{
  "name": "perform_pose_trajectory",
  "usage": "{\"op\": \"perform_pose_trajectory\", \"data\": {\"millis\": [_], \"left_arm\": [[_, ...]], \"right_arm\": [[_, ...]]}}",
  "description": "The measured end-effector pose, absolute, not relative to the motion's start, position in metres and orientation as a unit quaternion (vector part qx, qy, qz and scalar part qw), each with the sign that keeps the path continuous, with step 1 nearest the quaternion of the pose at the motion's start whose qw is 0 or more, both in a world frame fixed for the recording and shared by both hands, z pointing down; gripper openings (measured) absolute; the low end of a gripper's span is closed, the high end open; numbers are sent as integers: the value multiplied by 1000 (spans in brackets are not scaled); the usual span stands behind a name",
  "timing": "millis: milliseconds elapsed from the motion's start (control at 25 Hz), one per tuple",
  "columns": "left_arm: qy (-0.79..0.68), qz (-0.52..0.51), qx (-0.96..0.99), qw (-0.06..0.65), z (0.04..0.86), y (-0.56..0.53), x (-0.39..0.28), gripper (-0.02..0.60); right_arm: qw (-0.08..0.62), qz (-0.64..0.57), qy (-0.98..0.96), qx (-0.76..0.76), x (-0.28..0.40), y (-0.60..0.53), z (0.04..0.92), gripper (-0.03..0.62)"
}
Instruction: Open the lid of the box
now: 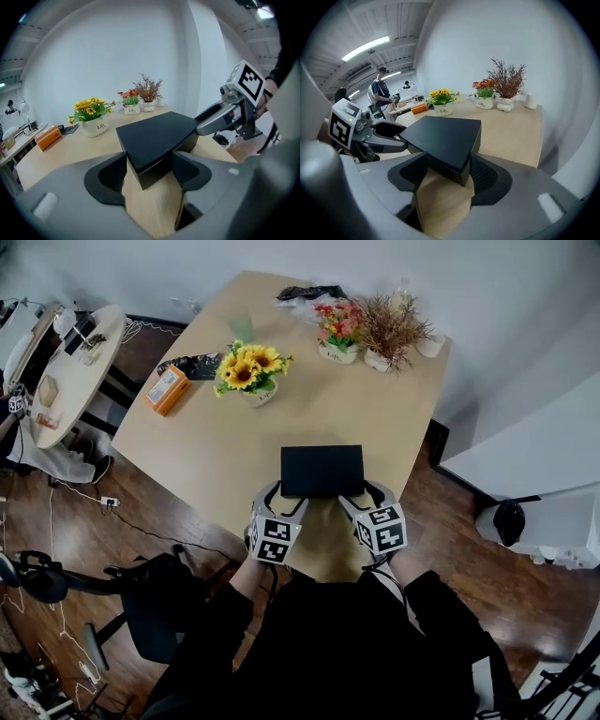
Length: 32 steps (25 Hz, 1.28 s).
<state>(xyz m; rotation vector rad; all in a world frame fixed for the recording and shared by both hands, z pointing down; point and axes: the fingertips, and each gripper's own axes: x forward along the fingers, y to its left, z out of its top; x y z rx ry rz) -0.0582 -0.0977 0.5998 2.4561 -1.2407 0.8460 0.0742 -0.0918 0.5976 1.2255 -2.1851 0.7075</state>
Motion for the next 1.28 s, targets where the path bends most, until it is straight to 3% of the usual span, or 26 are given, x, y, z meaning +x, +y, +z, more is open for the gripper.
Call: {"op": "perform_pose_trajectory", "data": {"millis": [320,400,600,920,1280], "left_arm": [[-421,307,845,120,600,-99,-58,279],[-416,312,846,119,600,-99,-58,281],[-393,320,849,149,600,-101,-61,276],[-394,329,846,144,608,-99,-58,262],[-398,318,855,96,598,-100,-60,252]], "right_arm": [[367,81,-806,458,80,-91,603,239],[344,116,-815,452,80,-90,604,242],[189,304,-824,439,94,-105,578,257],[216,330,-819,418,94,-166,579,284],[224,311,-817,431,86,-167,584,229]]}}
